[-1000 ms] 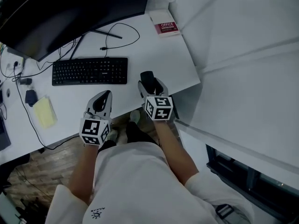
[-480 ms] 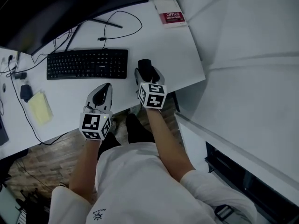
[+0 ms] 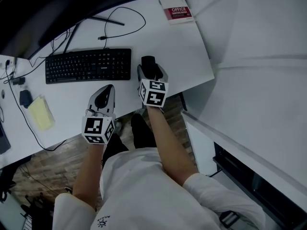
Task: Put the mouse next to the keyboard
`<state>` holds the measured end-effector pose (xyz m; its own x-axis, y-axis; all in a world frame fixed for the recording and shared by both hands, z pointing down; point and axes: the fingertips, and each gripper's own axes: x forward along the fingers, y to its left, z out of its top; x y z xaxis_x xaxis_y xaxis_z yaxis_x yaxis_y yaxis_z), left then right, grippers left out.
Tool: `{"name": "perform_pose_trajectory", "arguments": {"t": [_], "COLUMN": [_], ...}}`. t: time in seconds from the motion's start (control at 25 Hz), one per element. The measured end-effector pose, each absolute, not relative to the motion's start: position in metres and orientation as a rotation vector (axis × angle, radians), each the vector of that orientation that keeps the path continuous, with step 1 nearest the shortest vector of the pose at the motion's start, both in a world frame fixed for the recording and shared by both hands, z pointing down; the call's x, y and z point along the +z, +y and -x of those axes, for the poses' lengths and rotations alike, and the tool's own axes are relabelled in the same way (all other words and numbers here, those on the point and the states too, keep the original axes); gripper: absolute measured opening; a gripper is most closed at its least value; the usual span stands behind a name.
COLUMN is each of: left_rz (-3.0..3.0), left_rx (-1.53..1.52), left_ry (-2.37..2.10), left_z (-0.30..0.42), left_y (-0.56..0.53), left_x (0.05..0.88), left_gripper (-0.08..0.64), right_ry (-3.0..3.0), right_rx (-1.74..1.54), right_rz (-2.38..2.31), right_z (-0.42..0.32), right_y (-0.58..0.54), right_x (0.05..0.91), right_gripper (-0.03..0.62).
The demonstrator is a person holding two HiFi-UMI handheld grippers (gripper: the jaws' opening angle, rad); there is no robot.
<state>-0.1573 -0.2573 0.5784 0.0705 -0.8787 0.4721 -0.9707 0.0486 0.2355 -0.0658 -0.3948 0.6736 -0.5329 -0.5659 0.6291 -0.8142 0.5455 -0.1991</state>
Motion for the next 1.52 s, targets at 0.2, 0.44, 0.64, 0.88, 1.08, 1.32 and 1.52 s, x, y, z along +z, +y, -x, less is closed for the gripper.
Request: {"name": "perform_pose_trajectory", "arguments": {"t": [0.2, 0.44, 0.64, 0.88, 1.08, 1.32, 1.52], "left_rz": [-1.857, -1.864, -1.867, -1.869, -1.874, -1.876, -1.884], "left_rx": [0.24, 0.243, 0.246, 0.254, 0.252, 0.25, 0.25], "left_ry": [-1.822, -1.811, -1.803, -1.794, -1.788, -1.78, -1.773], "left_z": [0.157, 0.157, 0.157, 0.159, 0.161, 0.163, 0.165], "left_y": [-0.26, -0.261, -0.257, -0.253, -0.253, -0.249, -0.246], "left_x": [0.581, 0.582, 0.582, 0.583, 0.582, 0.583, 0.583], "left_gripper": [0.011, 0.011, 0.011, 0.011, 0.011, 0.011, 0.011], "right_ry": [-2.262, -2.229, -2.209, -2.159, -2.121, -2.084, -2.075], "right_rx": [0.633, 0.605, 0.578, 0.573, 0.551, 0.53, 0.55], "right_rz": [-1.135, -1.152, -1.177, -1.222, -1.212, -1.234, -1.236], "right_z": [0.068, 0.069, 0.069, 0.067, 0.068, 0.066, 0.066], "right_y": [-0.395, -0.394, -0.393, -0.397, -0.396, -0.397, -0.399], "right_x": [0.679, 0.688, 0.691, 0.694, 0.696, 0.698, 0.699], "right_gripper": [0.302, 0.302, 0.302, 0.304, 0.303, 0.304, 0.304]}}
